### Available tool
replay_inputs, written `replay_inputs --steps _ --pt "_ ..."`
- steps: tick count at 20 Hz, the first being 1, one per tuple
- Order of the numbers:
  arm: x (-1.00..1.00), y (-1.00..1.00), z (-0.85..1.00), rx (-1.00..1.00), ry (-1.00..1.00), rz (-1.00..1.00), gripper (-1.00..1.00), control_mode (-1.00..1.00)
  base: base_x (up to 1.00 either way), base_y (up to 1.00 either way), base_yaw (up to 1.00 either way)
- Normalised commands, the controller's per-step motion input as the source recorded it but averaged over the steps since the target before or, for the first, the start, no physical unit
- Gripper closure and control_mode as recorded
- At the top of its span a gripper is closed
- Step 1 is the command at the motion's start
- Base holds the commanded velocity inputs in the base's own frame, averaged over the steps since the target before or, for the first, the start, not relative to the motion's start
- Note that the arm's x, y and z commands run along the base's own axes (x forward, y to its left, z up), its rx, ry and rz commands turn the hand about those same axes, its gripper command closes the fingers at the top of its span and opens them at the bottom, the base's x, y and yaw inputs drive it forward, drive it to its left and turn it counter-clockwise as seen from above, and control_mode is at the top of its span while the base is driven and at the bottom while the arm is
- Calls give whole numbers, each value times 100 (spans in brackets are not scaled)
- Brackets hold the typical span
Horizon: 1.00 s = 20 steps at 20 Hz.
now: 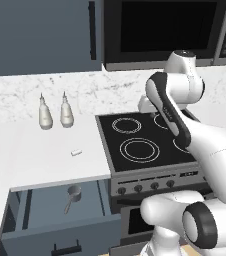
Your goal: Pick the measuring cup from the drawer and place it on the counter.
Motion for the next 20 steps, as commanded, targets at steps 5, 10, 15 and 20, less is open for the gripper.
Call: replay_inputs --steps 5,10,15,20 --pt "-33 7 0 0 -1 6 -100 -100 0 0 0" --pt "-50 80 0 -9 -3 30 -100 -100 0 0 0" --pt "-82 100 0 -14 -6 39 -100 -100 0 0 0" --pt "-85 89 -17 -18 0 46 -100 -100 0 0 0"
